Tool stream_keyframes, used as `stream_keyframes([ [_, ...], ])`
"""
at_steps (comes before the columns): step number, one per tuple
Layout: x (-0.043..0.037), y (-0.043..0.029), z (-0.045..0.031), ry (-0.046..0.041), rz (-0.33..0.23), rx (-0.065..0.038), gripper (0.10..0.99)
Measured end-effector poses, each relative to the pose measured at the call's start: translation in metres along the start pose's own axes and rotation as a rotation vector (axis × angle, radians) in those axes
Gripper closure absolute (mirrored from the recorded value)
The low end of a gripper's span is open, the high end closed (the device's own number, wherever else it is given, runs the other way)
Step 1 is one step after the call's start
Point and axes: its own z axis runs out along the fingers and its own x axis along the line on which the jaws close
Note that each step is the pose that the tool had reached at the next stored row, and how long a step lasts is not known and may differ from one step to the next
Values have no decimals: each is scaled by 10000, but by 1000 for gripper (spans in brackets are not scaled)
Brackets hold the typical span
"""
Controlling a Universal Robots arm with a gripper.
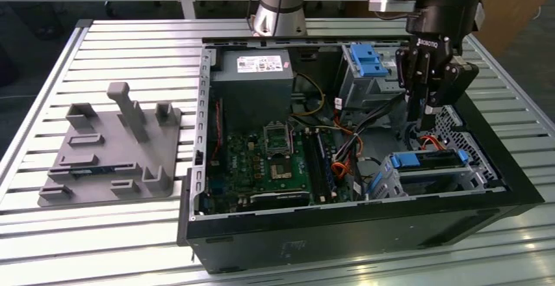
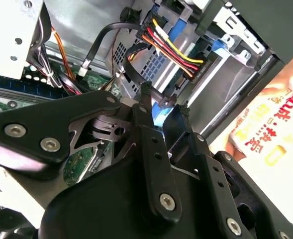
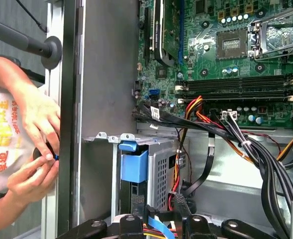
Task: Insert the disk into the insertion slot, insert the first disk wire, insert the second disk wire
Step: 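Insert the second disk wire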
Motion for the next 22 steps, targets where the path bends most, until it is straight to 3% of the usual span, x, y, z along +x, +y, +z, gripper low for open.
stream_keyframes([
  [7,-7,0,-5,89,-9,4,714],
  [17,0,1,-18,96,78,133,714],
  [22,-1,16,-18,96,186,106,714],
])
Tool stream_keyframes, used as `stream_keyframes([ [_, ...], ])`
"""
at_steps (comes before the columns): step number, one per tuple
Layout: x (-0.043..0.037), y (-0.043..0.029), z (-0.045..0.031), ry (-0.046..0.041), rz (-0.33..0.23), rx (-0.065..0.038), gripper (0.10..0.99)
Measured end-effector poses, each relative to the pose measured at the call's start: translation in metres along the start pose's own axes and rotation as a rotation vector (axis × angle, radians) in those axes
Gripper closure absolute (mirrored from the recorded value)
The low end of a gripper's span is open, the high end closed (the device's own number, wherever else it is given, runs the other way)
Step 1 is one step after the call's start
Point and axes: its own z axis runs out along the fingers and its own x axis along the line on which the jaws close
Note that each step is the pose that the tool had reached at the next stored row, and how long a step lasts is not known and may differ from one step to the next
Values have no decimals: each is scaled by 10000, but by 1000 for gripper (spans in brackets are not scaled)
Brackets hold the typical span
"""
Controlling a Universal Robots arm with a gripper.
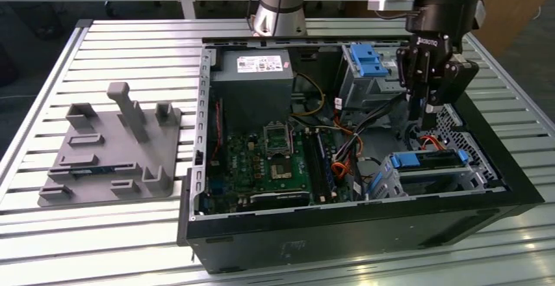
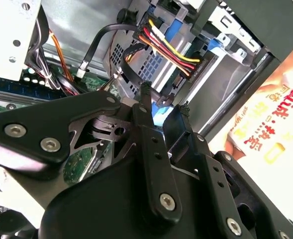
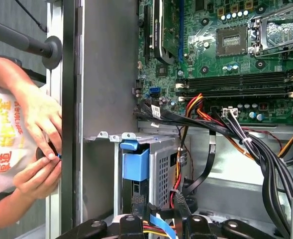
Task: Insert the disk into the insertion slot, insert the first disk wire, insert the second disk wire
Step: 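Insert the second disk wire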
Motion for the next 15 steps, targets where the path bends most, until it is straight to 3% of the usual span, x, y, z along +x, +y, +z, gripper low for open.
stream_keyframes([
  [15,0,-23,0,17,95,-52,725],
])
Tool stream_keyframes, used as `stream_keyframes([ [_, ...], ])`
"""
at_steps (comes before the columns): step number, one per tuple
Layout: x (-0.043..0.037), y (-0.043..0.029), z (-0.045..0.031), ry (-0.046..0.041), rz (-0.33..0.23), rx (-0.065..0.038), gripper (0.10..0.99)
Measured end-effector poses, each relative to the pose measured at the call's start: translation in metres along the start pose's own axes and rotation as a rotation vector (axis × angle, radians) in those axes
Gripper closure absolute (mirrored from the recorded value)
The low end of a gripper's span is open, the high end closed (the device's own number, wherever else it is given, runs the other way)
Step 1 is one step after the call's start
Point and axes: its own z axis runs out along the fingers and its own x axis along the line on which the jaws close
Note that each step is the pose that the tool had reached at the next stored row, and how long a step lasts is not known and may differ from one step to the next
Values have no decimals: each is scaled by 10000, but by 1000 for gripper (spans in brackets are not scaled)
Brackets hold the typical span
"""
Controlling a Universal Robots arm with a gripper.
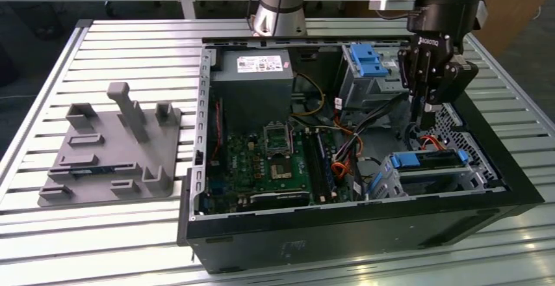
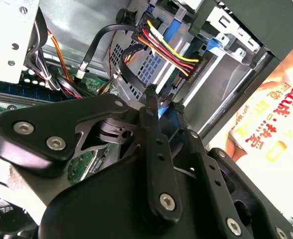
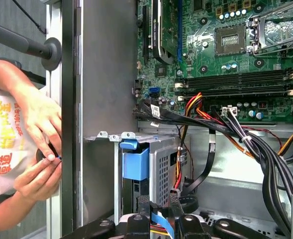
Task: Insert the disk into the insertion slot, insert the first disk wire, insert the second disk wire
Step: 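Insert the second disk wire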
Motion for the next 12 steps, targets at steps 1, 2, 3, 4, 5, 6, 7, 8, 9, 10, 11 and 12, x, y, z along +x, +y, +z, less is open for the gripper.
stream_keyframes([
  [1,0,0,0,1,0,0,800],
  [2,0,0,0,0,0,0,800],
  [3,0,0,0,0,1,0,800],
  [4,0,0,0,1,0,0,800],
  [5,0,0,0,1,0,0,800],
  [6,0,0,0,1,0,0,800],
  [7,0,0,0,2,0,0,800],
  [8,0,0,0,4,1,-1,800],
  [9,0,1,0,6,2,-1,800],
  [10,0,3,0,8,3,-2,800],
  [11,0,4,1,12,3,-2,800],
  [12,0,5,1,17,4,-2,800],
])
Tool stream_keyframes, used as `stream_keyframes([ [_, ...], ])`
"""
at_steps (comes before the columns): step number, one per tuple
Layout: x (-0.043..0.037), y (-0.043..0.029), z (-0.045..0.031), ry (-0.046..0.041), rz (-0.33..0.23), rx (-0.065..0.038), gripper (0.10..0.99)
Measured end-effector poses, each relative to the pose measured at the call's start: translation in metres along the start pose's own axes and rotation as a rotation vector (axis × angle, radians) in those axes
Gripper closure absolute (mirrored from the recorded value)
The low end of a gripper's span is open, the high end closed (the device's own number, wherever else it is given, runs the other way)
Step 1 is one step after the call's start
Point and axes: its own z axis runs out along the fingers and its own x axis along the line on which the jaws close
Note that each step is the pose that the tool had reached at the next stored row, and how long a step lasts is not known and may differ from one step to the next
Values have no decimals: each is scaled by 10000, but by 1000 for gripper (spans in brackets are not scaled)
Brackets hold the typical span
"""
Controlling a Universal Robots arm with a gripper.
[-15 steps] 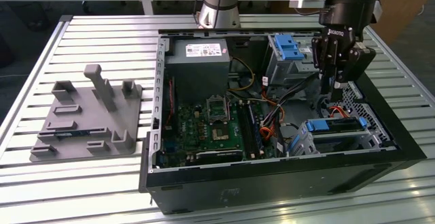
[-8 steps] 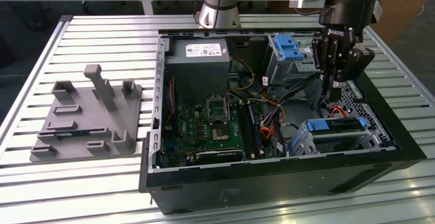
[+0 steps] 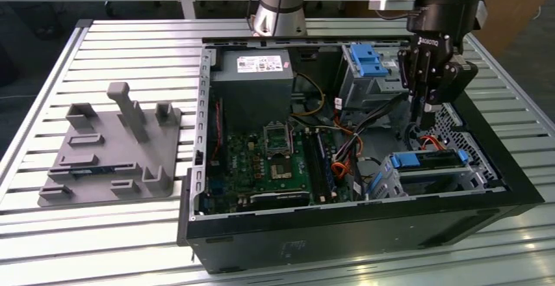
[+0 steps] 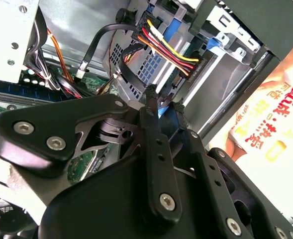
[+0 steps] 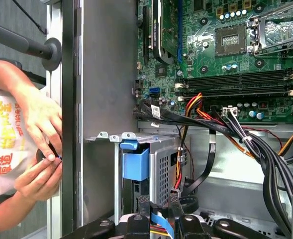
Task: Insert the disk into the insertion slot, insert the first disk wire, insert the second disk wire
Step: 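Insert the second disk wire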
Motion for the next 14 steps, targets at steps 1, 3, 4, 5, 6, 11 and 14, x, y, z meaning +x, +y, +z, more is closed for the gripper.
stream_keyframes([
  [1,0,0,0,4,0,0,800],
  [3,-1,1,2,9,1,-1,800],
  [4,-1,1,3,9,1,-1,800],
  [5,-2,1,5,9,2,-1,816],
  [6,-3,1,9,8,3,-1,878],
  [11,-5,1,20,11,3,-1,890],
  [14,-6,1,21,10,2,-1,890],
])
